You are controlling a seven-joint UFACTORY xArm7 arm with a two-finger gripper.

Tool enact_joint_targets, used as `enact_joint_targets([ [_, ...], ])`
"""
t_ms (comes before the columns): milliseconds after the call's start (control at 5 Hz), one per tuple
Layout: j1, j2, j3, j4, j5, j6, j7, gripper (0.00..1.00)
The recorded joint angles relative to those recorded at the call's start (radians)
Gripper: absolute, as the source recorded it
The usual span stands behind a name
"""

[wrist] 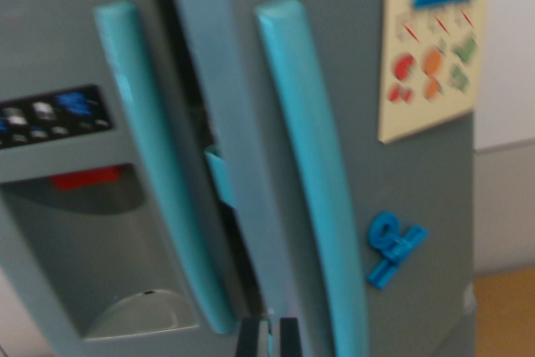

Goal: Close fridge door

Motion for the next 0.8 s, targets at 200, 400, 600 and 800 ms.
enact_joint_targets([
  [200, 0.0, 0.053, -0.03, 0.019, 0.0, 0.0, 0.0, 1.0],
  [400, 0.0, 0.053, -0.03, 0.019, 0.0, 0.0, 0.0, 1.0],
  [600, 0.0, 0.125, -0.053, 0.069, 0.0, 0.0, 0.0, 1.0],
  [800, 0.0, 0.125, -0.053, 0.069, 0.0, 0.0, 0.0, 1.0],
])
